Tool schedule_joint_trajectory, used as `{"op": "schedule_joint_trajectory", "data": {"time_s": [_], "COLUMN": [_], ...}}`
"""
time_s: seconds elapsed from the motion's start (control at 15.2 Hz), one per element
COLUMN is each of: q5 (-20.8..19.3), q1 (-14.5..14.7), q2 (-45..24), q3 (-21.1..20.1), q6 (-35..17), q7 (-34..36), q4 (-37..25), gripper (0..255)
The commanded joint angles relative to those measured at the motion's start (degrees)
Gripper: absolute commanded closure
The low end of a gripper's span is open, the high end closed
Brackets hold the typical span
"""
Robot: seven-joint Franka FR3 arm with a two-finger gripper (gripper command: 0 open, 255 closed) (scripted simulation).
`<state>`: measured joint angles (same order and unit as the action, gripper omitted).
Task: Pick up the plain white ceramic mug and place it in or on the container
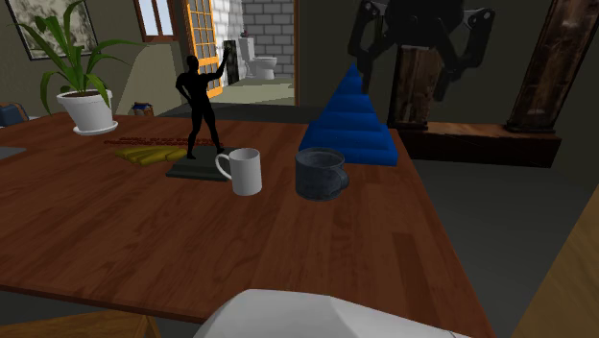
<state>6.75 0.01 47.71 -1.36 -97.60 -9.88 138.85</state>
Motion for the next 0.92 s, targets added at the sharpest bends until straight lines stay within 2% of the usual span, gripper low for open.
{"op": "schedule_joint_trajectory", "data": {"time_s": [0.0, 0.4, 0.86], "q5": [0.0, 2.8, 4.2], "q1": [0.0, 2.6, 4.9], "q2": [0.0, -7.4, -18.6], "q3": [0.0, -5.6, -12.1], "q6": [0.0, -9.5, -20.1], "q7": [0.0, 2.9, 6.5], "q4": [0.0, 1.1, -0.8], "gripper": [0, 0, 0]}}
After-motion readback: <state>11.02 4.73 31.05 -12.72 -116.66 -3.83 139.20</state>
